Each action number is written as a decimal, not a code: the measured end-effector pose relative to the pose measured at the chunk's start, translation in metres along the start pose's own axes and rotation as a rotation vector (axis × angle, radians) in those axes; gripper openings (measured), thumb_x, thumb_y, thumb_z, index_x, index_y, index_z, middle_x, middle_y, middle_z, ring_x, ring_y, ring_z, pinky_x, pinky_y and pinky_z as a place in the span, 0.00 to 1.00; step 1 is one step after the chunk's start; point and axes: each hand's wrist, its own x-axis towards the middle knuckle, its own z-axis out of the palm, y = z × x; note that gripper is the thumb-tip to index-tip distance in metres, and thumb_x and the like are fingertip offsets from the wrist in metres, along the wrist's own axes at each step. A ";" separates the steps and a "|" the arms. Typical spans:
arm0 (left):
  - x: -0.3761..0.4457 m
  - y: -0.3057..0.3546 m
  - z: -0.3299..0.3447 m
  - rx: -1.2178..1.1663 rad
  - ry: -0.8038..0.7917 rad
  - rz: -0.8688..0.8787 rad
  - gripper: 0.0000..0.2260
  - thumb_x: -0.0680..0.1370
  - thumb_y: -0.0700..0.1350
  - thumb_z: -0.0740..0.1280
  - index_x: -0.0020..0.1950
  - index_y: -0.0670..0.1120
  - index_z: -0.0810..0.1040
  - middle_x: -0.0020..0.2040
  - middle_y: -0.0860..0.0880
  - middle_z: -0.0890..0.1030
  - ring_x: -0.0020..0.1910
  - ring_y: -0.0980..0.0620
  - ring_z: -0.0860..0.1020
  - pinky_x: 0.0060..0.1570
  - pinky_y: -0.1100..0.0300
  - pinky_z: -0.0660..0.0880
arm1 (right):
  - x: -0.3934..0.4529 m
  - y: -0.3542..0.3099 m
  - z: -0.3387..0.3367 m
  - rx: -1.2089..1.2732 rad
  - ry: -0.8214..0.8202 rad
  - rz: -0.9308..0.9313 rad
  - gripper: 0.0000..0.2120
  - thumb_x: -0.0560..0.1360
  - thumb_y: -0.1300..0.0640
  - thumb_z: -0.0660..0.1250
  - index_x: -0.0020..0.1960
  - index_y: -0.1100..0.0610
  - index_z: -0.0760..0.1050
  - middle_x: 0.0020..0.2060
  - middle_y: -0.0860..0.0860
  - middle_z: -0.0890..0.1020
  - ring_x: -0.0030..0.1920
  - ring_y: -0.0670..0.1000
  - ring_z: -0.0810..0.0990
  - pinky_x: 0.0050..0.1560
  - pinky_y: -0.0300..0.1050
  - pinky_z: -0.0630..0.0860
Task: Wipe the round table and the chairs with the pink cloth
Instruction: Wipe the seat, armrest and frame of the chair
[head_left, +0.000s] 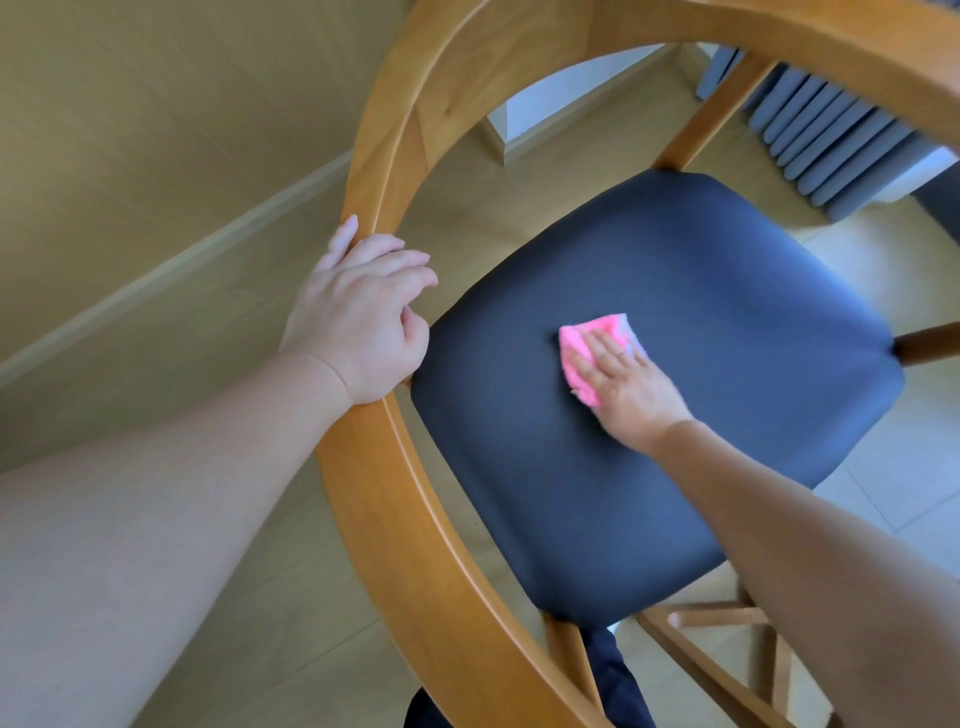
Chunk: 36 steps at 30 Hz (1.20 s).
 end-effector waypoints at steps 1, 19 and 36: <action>0.000 0.000 0.000 0.001 0.000 0.002 0.21 0.71 0.44 0.55 0.59 0.46 0.80 0.63 0.49 0.78 0.67 0.49 0.69 0.75 0.50 0.49 | -0.003 0.015 -0.002 0.028 0.012 0.083 0.27 0.79 0.56 0.62 0.76 0.58 0.59 0.74 0.57 0.63 0.74 0.61 0.60 0.73 0.60 0.59; -0.095 0.068 -0.006 -0.050 -0.202 0.068 0.20 0.73 0.50 0.56 0.60 0.48 0.79 0.66 0.50 0.76 0.68 0.47 0.70 0.74 0.48 0.52 | -0.058 -0.124 0.045 -0.069 -0.181 -0.337 0.24 0.78 0.48 0.63 0.72 0.52 0.68 0.74 0.54 0.64 0.75 0.58 0.56 0.72 0.62 0.57; -0.107 0.078 0.000 -0.079 -0.142 0.087 0.21 0.71 0.46 0.54 0.55 0.46 0.82 0.61 0.49 0.80 0.62 0.45 0.75 0.72 0.47 0.59 | -0.081 0.003 0.005 -0.179 -0.064 -0.330 0.28 0.68 0.61 0.75 0.68 0.59 0.73 0.68 0.60 0.73 0.67 0.62 0.72 0.64 0.64 0.67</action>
